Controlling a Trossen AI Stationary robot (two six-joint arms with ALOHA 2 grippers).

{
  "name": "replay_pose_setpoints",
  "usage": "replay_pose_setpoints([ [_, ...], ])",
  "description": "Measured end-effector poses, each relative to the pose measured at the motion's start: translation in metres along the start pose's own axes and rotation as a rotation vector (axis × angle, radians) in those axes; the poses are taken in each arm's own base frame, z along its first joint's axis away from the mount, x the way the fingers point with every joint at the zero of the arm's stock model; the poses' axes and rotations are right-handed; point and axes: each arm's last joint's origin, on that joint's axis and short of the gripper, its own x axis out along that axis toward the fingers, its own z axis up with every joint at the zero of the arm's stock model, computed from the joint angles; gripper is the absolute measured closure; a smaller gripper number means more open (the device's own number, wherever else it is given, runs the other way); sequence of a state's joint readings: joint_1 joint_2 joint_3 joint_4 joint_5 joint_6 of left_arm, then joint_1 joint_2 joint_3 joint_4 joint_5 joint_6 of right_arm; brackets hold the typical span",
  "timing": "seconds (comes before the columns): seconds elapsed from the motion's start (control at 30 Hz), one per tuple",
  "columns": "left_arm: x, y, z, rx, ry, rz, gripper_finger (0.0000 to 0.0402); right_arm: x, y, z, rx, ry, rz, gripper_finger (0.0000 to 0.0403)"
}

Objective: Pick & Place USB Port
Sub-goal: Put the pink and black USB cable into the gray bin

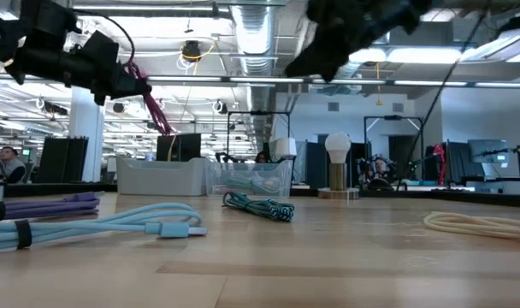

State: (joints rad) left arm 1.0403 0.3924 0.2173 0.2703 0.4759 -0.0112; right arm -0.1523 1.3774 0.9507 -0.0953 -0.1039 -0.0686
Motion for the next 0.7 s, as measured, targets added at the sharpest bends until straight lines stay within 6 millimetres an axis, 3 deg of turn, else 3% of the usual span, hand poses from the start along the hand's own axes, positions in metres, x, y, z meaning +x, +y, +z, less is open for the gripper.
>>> replay_pose_setpoints([
  [0.33,0.013,0.025,-0.009,-0.029,0.033,0.093,0.0376,-0.06,0.026,-0.039,0.014,-0.085,0.014,0.0391],
  [0.57,0.032,0.039,-0.027,-0.085,0.081,0.103,0.0376,-0.076,0.039,-0.057,0.055,-0.107,-0.012,0.039],
  [0.7,0.041,0.045,-0.041,-0.119,0.132,0.105,0.0376,-0.08,0.046,-0.057,0.042,-0.115,-0.023,0.039],
])
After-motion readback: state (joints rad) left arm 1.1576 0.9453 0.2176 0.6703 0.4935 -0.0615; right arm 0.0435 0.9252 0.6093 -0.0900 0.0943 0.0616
